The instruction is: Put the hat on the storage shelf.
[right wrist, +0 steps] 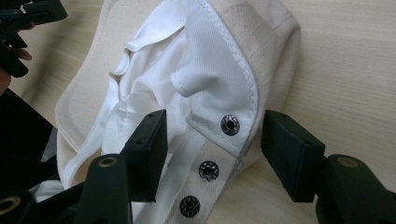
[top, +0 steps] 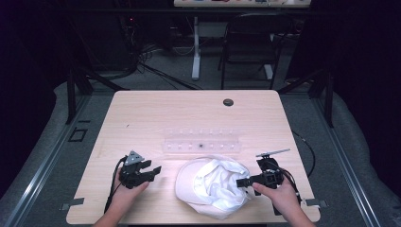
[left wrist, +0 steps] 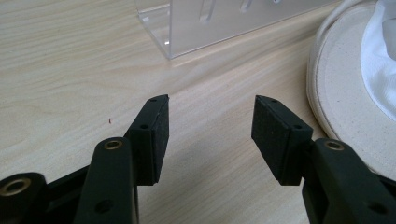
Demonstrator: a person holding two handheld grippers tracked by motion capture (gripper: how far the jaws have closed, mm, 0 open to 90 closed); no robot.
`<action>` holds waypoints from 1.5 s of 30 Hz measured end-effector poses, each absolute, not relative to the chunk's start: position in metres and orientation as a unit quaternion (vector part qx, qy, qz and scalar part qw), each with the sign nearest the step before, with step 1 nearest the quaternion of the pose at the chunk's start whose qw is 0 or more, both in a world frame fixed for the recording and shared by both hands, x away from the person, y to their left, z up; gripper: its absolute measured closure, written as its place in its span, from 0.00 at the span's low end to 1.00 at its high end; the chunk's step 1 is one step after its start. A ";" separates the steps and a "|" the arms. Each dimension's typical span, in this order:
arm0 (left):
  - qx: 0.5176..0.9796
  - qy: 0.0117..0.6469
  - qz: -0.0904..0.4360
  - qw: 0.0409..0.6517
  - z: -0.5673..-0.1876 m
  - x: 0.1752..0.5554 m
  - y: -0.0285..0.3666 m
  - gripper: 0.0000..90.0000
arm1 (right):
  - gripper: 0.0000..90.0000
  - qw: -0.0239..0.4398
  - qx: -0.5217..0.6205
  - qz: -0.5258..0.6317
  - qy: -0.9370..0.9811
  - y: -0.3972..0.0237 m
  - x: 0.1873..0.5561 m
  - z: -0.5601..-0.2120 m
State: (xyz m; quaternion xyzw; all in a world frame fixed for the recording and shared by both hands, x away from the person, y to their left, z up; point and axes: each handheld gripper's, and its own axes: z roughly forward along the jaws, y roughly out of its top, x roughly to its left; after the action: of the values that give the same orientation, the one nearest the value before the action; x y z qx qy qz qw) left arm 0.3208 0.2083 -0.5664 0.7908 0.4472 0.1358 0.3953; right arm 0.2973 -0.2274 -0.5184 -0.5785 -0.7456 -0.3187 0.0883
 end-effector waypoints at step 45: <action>0.792 0.446 0.139 0.393 -0.566 0.320 0.208 0.52 | 0.88 0.135 -0.571 -0.321 -0.743 -0.217 0.306 -0.497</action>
State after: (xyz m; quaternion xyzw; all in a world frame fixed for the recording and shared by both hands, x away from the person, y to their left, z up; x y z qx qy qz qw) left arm 0.3201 0.2076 -0.5663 0.7921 0.4457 0.1390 0.3933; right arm 0.3064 -0.2172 -0.4972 -0.5710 -0.7432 -0.3214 0.1351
